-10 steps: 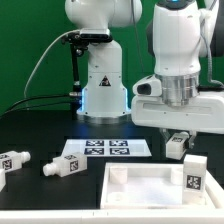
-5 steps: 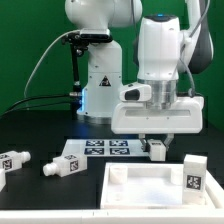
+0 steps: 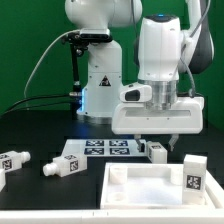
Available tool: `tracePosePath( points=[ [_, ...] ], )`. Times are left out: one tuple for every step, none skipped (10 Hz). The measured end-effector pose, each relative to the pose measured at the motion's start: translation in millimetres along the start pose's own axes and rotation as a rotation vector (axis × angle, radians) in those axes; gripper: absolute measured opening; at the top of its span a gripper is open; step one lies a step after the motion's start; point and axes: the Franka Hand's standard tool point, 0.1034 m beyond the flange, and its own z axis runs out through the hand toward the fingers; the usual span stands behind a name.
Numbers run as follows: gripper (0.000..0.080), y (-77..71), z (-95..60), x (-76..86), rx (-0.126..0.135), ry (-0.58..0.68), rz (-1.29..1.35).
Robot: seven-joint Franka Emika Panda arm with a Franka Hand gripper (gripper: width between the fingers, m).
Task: Assemble square table
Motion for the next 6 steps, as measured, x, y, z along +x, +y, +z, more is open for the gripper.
tracePosePath(
  points=[
    [0.0567, -1.8, -5.4, 2.5, 0.020, -0.059, -0.007],
    [0.0632, 0.0, -15.3, 14.7, 0.029, -0.094, -0.026],
    [0.0644, 2.2, -25.2, 26.4, 0.034, -0.162, -0.048],
    [0.0644, 3.6, -36.3, 36.9, 0.028, -0.264, -0.062],
    [0.0649, 2.9, -38.5, 46.1, 0.007, -0.332, -0.066],
    [0.0649, 0.2, -37.2, 49.0, -0.012, -0.415, -0.060]
  ],
)
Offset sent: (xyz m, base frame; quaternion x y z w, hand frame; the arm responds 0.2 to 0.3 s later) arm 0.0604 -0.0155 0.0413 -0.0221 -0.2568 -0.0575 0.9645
